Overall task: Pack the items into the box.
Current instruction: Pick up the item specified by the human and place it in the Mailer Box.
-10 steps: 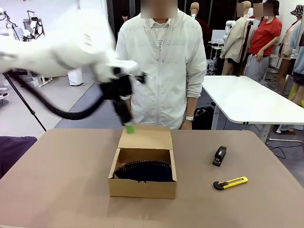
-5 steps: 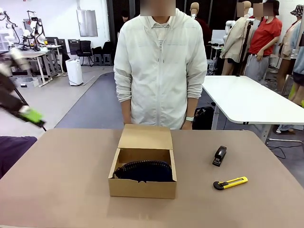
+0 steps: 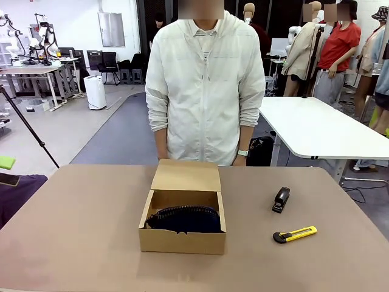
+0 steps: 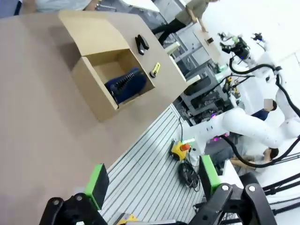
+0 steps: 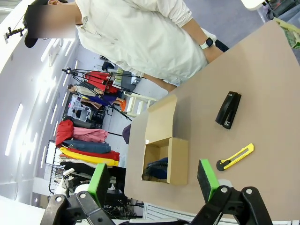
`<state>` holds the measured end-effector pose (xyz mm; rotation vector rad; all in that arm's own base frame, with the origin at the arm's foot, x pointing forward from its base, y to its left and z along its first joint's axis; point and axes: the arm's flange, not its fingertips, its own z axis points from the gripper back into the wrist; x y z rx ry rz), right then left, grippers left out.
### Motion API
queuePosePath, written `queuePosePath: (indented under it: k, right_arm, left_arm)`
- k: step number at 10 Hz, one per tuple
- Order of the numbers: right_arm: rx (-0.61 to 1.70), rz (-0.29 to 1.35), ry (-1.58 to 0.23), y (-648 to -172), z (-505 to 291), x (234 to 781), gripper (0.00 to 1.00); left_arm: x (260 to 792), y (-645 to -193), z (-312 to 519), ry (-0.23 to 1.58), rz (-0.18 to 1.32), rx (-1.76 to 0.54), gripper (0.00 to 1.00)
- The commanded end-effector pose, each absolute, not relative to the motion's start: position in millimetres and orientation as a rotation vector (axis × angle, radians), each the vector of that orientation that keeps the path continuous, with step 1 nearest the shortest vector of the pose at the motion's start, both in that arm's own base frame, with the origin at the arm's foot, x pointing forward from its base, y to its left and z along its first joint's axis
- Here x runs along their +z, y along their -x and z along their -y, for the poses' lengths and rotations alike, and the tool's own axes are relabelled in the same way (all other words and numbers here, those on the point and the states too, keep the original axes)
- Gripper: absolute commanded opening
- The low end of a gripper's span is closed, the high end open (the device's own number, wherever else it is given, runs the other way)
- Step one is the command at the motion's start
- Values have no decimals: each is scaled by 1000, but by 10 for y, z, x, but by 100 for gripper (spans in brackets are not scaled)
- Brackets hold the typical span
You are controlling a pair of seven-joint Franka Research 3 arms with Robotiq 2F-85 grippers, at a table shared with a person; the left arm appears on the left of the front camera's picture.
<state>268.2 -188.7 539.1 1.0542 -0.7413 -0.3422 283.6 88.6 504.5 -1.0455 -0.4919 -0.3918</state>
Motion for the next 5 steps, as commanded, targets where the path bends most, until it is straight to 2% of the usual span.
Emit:
queuePosePath:
  k: [1, 5]
  right_arm:
    - [-320, 778, -1074, -2716, 1886, 5406, 100]
    - [-320, 778, -1074, -2716, 1886, 5406, 100]
  left_arm:
    - [5188, -2835, -813, 1037, 487, -442, 100]
    - [5188, -2835, -813, 1037, 487, -442, 100]
